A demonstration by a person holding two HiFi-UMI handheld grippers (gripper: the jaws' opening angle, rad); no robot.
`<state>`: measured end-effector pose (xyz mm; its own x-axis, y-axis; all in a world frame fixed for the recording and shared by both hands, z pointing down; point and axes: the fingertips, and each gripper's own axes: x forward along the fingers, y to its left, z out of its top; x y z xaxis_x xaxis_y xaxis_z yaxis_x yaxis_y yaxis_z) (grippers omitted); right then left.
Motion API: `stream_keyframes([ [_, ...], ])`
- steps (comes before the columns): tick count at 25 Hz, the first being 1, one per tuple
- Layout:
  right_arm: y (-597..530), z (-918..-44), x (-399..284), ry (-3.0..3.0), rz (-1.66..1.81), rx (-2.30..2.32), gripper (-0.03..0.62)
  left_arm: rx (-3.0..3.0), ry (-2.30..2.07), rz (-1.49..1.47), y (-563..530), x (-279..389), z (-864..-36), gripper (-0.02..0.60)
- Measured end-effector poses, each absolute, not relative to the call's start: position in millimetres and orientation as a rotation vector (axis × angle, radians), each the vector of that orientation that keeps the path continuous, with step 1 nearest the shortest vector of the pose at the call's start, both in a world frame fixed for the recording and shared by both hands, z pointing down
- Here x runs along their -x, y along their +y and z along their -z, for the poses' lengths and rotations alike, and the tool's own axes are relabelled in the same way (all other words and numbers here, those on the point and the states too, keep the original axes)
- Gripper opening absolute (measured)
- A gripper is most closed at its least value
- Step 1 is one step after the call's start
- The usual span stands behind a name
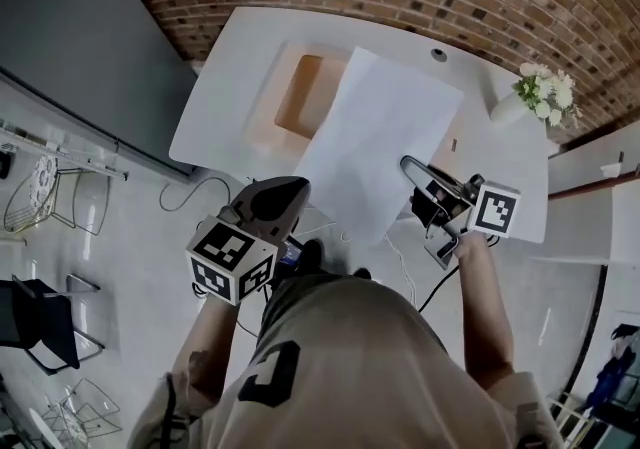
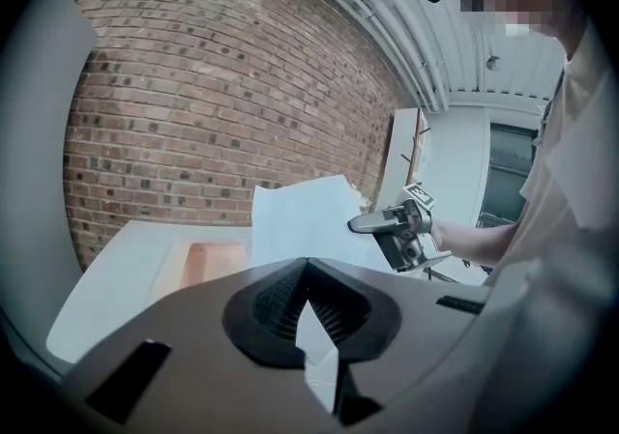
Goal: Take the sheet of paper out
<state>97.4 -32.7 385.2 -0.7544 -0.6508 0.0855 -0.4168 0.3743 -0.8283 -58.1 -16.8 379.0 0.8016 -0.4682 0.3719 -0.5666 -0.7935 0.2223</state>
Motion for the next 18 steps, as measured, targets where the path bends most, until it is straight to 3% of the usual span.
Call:
stream_keyframes([
  [11, 2, -386, -144, 2.352, 1.318, 0.914, 0.025, -2.672, -0.78, -0.447, 19, 9, -381, 0.014],
  [18, -1, -384, -145, 2.36, 1.315, 0.887, 0.025, -2.663, -0.817, -0.449, 21, 14, -379, 0.014],
])
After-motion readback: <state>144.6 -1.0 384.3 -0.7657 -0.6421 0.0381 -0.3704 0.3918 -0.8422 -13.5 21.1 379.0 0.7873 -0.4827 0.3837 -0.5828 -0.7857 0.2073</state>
